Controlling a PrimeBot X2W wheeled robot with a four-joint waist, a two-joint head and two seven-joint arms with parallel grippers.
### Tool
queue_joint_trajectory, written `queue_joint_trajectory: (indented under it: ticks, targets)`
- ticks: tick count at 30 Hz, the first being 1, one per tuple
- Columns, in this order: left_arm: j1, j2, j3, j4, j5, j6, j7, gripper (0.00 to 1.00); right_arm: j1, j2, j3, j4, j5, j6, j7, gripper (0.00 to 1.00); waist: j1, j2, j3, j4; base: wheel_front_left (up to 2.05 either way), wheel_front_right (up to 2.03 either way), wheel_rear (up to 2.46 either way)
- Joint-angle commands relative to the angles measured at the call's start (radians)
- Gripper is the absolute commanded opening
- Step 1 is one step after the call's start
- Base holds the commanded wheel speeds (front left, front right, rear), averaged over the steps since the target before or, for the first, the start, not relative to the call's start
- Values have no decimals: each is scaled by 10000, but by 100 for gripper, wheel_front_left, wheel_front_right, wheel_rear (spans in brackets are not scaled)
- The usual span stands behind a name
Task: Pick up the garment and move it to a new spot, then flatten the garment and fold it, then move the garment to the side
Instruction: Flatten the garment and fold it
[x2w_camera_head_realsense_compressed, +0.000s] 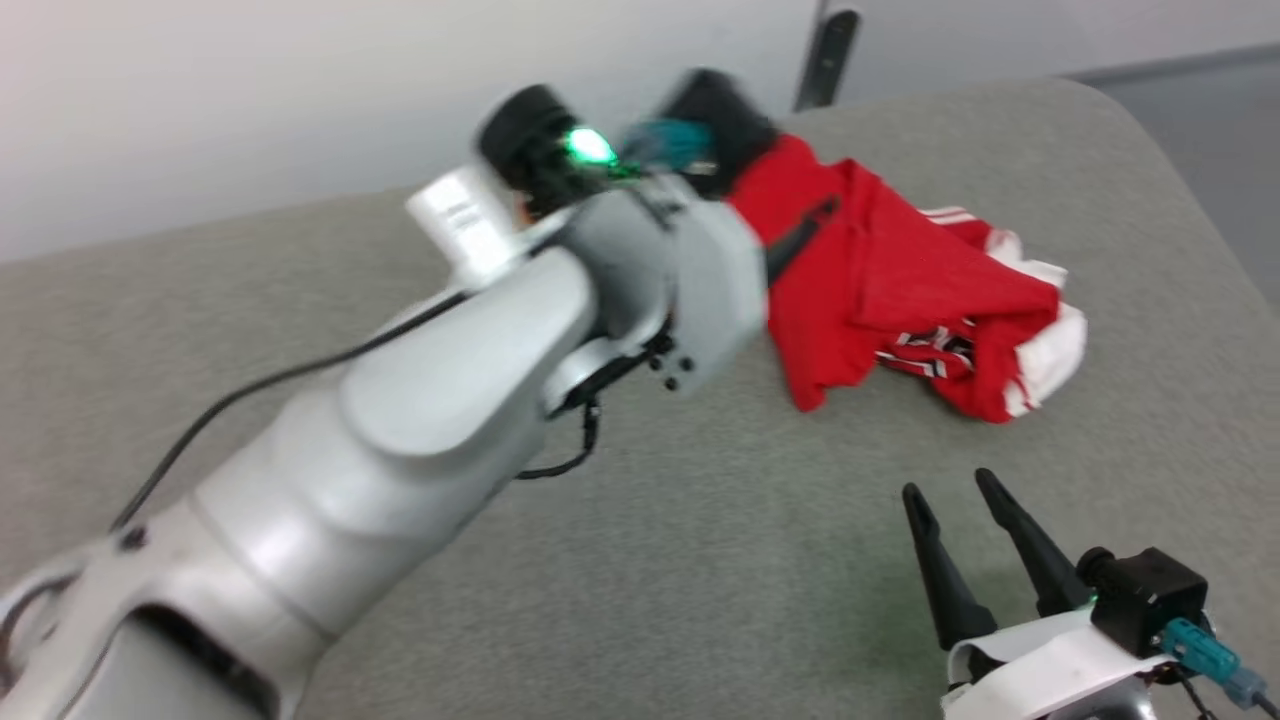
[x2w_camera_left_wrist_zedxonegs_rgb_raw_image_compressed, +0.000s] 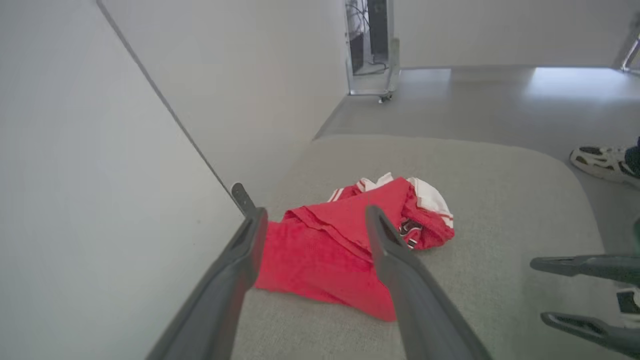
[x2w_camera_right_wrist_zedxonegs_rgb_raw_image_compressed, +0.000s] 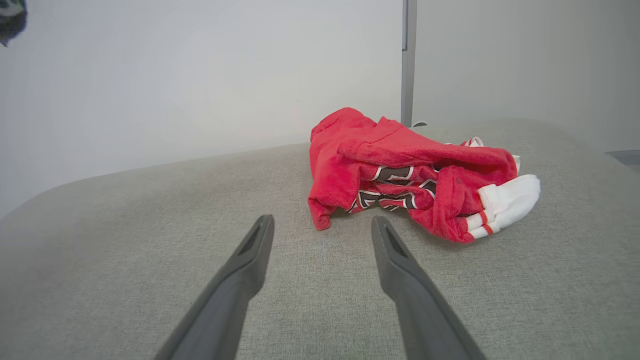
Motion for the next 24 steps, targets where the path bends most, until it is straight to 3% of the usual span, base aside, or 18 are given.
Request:
queue_joint_trajectory:
  ticks: [1, 5, 8, 16, 24]
  targets:
    - [-335, -59, -442, 255, -235, 12, 220, 100, -43, 101, 70, -33, -14, -13, -86, 100, 0, 0, 638, -953, 0, 0, 0]
    - [-1521, -339, -2423, 1327, -1464, 16, 1373, 100, -284, 274, 374, 146, -86, -13, -332, 100, 0, 0, 1050, -1717, 0, 0, 0]
    - [-1909, -460, -3019, 1845, -2059, 15, 2211, 100, -392, 402, 629, 267, -47, -13, -537, 100, 0, 0, 1299, -2189, 0, 0, 0]
    - [-1521, -336, -3131, 2655, -1693, 15, 3349, 100, -819, 625, 1366, 781, 236, -13, -983, 100, 0, 0, 1865, -3192, 0, 0, 0]
    - [-1492, -270, -3132, 3073, -1394, 15, 3614, 100, -1117, 667, 1713, 1230, 348, -14, -1268, 100, 0, 0, 2076, -3513, 0, 0, 0]
